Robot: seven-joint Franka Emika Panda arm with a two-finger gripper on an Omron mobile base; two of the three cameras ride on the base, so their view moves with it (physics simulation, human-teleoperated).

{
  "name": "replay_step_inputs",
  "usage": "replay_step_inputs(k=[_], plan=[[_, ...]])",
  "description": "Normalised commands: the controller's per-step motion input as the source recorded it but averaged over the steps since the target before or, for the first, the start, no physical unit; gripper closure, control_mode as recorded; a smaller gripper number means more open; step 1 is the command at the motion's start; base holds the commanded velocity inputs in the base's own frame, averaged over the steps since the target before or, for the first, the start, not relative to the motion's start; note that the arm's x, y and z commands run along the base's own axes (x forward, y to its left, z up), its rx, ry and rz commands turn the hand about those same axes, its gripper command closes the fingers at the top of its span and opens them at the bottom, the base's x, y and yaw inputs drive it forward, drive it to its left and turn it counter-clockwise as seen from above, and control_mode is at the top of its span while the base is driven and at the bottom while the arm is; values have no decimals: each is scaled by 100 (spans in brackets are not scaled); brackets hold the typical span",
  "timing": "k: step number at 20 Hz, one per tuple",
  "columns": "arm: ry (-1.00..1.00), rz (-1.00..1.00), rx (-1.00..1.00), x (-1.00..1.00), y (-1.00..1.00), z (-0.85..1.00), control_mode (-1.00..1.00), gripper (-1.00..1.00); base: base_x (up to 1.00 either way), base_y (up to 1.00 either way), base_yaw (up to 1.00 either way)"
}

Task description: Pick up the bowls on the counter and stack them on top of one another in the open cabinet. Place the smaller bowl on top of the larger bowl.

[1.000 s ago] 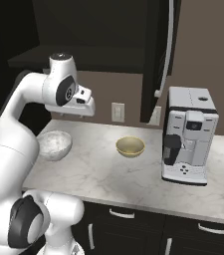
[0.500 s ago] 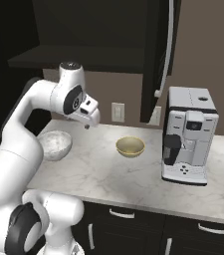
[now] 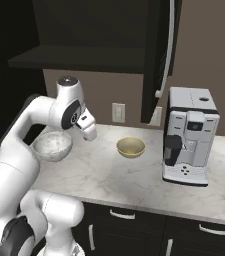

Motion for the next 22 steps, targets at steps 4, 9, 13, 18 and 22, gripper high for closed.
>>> replay_step_inputs(k=[4, 9, 13, 18, 22], plan=[[0, -29, 9, 0, -17, -29, -100, -100, 0, 0, 0], [0, -26, 10, 0, -32, -19, -100, -100, 0, 0, 0], [1, -20, 12, 0, -46, -12, -100, -100, 0, 0, 0], [1, -18, 12, 9, -45, -11, -100, -100, 0, 0, 0], [0, -12, 6, 25, -31, -17, -100, -100, 0, 0, 0]])
